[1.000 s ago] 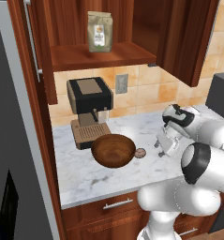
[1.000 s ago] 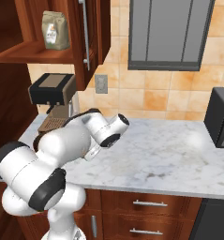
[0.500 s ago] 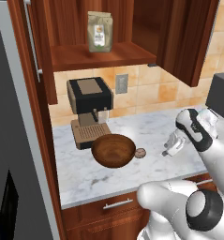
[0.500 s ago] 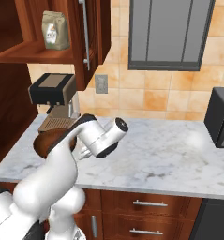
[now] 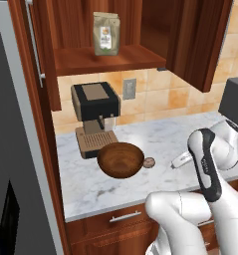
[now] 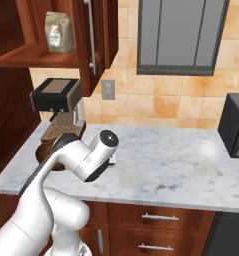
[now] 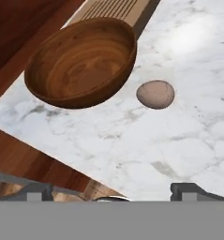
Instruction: Pick the egg and butter from the fridge and place them by the bowl for mixing.
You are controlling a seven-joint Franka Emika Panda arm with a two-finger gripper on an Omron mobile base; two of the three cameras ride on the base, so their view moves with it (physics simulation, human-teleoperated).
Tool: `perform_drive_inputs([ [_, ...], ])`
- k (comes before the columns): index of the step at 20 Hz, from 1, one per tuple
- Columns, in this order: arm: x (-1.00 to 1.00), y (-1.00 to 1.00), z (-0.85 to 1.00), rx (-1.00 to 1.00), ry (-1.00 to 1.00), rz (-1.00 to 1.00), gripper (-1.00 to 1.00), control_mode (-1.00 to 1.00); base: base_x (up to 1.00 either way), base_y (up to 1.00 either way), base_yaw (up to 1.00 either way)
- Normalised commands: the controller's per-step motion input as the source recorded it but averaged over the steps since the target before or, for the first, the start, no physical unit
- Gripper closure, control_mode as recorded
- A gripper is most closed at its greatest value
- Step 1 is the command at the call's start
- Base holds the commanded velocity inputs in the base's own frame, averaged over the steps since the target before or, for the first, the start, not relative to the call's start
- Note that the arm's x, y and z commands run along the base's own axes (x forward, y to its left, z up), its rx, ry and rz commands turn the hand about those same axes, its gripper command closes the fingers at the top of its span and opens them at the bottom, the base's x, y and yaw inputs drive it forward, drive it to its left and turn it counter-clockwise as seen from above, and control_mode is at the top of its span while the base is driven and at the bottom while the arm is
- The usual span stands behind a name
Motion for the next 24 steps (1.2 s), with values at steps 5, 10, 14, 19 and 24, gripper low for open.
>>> perform_drive_inputs([
  [5, -0.42, 0.02, 0.36, -0.04, 0.19, -0.12, -1.00, -1.00, 0.00, 0.00, 0.00],
  [10, -0.42, 0.02, 0.35, -0.09, 0.03, 0.00, -1.00, -1.00, 0.00, 0.00, 0.00],
  [14, -0.40, 0.03, 0.28, -0.09, 0.00, -0.04, -1.00, -1.00, 0.00, 0.00, 0.00],
  [19, -0.13, 0.12, 0.06, -0.08, 0.05, -0.06, -1.00, -1.00, 0.00, 0.00, 0.00],
  [24, 0.00, 0.00, 0.00, 0.00, 0.00, 0.00, -1.00, 1.00, 0.00, 0.00, 0.00],
])
